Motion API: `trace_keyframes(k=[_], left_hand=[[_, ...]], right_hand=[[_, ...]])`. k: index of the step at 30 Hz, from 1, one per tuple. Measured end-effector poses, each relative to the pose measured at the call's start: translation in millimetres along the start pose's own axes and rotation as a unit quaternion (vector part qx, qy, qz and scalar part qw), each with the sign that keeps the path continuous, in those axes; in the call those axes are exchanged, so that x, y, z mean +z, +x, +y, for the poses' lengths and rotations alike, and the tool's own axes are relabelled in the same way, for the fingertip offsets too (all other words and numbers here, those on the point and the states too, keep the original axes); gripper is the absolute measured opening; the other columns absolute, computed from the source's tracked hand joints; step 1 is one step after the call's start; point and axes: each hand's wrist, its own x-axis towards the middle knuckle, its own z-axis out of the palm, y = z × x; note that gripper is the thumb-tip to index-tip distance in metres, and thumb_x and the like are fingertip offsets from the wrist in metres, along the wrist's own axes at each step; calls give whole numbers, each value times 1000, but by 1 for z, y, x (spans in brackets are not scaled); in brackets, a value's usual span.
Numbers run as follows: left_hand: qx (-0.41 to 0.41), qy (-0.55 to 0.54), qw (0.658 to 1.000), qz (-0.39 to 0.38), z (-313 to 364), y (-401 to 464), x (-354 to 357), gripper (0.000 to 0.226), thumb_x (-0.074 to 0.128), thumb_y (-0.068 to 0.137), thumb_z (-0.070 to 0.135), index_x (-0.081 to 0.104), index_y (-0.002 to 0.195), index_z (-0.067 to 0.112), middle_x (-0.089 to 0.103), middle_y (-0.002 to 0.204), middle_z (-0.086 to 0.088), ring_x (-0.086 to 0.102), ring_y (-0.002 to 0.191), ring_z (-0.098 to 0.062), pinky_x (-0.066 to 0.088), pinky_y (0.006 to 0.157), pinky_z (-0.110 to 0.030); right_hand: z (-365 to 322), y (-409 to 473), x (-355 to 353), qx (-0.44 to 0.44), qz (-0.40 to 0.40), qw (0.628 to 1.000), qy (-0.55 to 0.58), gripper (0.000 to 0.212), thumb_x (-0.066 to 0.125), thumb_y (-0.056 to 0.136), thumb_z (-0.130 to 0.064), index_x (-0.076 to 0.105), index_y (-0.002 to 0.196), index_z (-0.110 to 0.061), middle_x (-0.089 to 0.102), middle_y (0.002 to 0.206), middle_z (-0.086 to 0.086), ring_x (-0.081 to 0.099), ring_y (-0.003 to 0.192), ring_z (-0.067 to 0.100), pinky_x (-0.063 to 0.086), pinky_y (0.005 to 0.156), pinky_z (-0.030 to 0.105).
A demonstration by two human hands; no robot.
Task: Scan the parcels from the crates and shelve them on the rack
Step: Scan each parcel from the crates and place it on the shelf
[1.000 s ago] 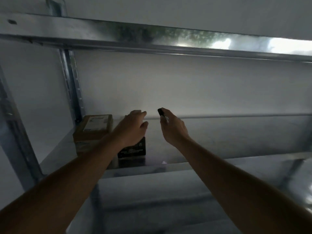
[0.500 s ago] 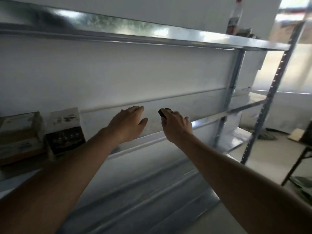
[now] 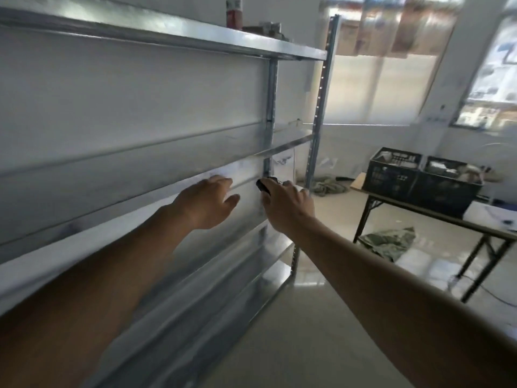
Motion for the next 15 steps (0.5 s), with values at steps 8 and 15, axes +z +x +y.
trace_keyframes(k=[8, 15], left_hand=[[74, -34, 996, -35, 119, 99, 57, 55, 45, 108, 49, 49, 150, 14, 52, 155, -10, 53, 137, -30, 45, 111, -45], [162, -52, 984, -51, 196, 229, 120, 57, 46, 108, 48, 46, 153, 14, 51, 156, -10, 52, 139, -30, 44, 113, -46]], right_hand=[[146, 11, -15, 75, 8, 997, -26, 43, 41, 113, -42, 40, 156, -39, 59, 136, 19, 58, 112, 43, 45, 84, 44], [259, 65, -12, 162, 23, 984, -64, 44, 42, 112, -43, 39, 156, -40, 59, 132, 19, 57, 111, 45, 44, 84, 46]])
